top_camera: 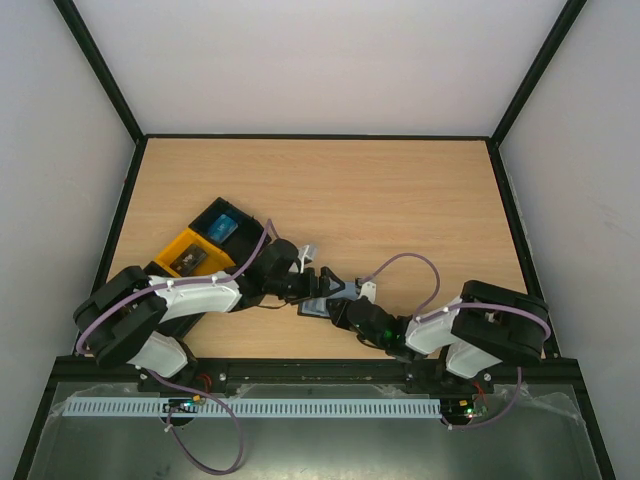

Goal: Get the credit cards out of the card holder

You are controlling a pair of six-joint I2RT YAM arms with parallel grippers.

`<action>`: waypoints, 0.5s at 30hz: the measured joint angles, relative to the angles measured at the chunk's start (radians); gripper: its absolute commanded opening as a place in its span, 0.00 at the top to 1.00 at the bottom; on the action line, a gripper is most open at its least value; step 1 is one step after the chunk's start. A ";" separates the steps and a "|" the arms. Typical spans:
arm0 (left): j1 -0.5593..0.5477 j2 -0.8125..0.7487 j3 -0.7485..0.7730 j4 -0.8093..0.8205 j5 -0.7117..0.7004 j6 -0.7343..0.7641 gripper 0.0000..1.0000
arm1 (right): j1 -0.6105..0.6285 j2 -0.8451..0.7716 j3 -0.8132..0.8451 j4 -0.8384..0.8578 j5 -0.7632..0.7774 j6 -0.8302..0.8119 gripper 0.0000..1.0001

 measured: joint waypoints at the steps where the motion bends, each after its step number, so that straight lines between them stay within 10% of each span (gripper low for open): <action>1: 0.000 0.000 0.000 0.007 0.001 -0.005 0.00 | 0.000 -0.005 -0.001 -0.003 0.000 0.000 0.79; 15: -0.008 0.006 0.000 0.064 0.013 -0.048 0.01 | 0.000 -0.249 -0.069 -0.173 0.042 0.004 0.62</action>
